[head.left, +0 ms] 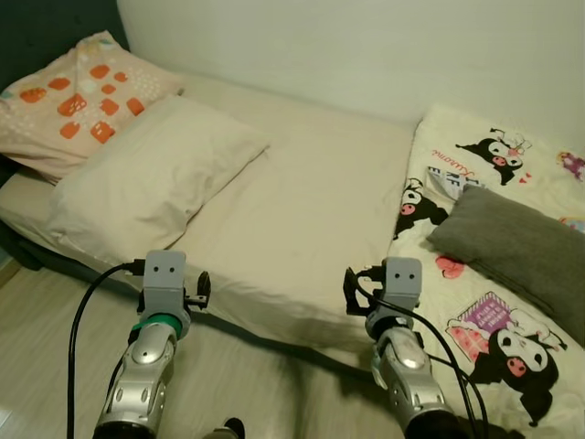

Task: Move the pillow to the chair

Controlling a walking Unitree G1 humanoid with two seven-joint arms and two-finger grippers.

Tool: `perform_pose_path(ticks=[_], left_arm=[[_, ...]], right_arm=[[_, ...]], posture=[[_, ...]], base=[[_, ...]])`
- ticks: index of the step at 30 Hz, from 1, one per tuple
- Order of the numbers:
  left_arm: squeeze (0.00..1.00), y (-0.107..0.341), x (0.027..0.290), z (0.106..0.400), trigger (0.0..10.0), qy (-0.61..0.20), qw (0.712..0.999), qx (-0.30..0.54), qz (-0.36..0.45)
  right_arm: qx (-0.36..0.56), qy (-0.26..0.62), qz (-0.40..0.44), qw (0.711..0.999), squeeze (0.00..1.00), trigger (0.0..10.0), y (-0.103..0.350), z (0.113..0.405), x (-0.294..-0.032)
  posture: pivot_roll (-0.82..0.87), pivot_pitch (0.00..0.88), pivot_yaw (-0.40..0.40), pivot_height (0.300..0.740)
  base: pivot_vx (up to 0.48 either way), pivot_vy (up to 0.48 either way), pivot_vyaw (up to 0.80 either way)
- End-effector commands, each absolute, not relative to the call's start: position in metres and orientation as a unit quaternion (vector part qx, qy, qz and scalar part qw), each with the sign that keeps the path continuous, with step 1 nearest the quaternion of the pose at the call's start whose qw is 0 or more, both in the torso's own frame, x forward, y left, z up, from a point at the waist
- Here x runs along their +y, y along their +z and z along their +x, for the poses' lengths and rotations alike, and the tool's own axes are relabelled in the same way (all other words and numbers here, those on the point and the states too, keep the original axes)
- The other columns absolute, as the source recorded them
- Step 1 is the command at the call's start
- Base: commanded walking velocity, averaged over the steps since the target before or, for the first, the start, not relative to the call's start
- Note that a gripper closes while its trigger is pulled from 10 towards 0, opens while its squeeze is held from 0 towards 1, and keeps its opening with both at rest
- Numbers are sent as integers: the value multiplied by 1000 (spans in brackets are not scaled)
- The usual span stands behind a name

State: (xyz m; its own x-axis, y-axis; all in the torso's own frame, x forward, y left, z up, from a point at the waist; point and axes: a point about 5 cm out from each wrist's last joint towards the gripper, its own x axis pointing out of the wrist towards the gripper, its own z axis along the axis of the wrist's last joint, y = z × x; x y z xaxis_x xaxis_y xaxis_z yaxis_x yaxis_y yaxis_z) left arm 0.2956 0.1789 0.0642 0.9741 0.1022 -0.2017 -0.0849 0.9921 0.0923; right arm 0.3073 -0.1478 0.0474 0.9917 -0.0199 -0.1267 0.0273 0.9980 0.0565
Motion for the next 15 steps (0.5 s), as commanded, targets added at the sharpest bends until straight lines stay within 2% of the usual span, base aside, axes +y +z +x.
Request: perform_pose_path(ticks=[1,4,15], left_arm=[[0,57,179,291,10000,46,991,120,42],[0,56,178,290,10000,44,991,120,40],[0,55,178,289,10000,44,991,123,40]], right_arm=[[81,-20,28,996,0,10000,39,302,-151],[87,-24,37,995,0,10000,37,301,-152],[95,-26,35,994,0,10000,34,300,-153]], posture=[[113,0,20,740],[113,0,22,740],[114,0,24,740]], base=[[0,0,0],[0,0,0],[0,0,-800]])
